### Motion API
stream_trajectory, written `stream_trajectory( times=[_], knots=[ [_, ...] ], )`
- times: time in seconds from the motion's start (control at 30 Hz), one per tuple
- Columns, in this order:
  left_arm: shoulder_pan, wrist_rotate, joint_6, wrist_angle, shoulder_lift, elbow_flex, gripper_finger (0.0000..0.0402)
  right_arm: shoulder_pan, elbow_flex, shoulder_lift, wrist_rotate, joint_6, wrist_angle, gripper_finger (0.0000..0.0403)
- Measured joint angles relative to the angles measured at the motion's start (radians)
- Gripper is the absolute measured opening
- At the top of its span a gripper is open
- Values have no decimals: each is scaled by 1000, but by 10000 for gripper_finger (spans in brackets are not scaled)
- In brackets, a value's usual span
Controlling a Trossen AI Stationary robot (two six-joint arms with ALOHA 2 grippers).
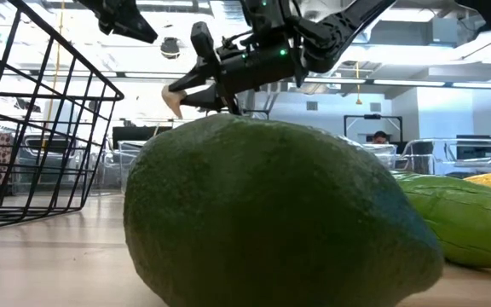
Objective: Sort produce into baskets
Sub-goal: Put the white garlic into the middle left transparent bin
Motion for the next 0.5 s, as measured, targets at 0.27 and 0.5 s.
stream_trajectory(
  times=[0.27,0.5],
  knots=[
    [0,6,0,1,6,0,171,-55,16,0,1,-4,72,132],
    [0,6,0,1,6,0,171,-92,72,1,2,-121,-14,137]
  ],
)
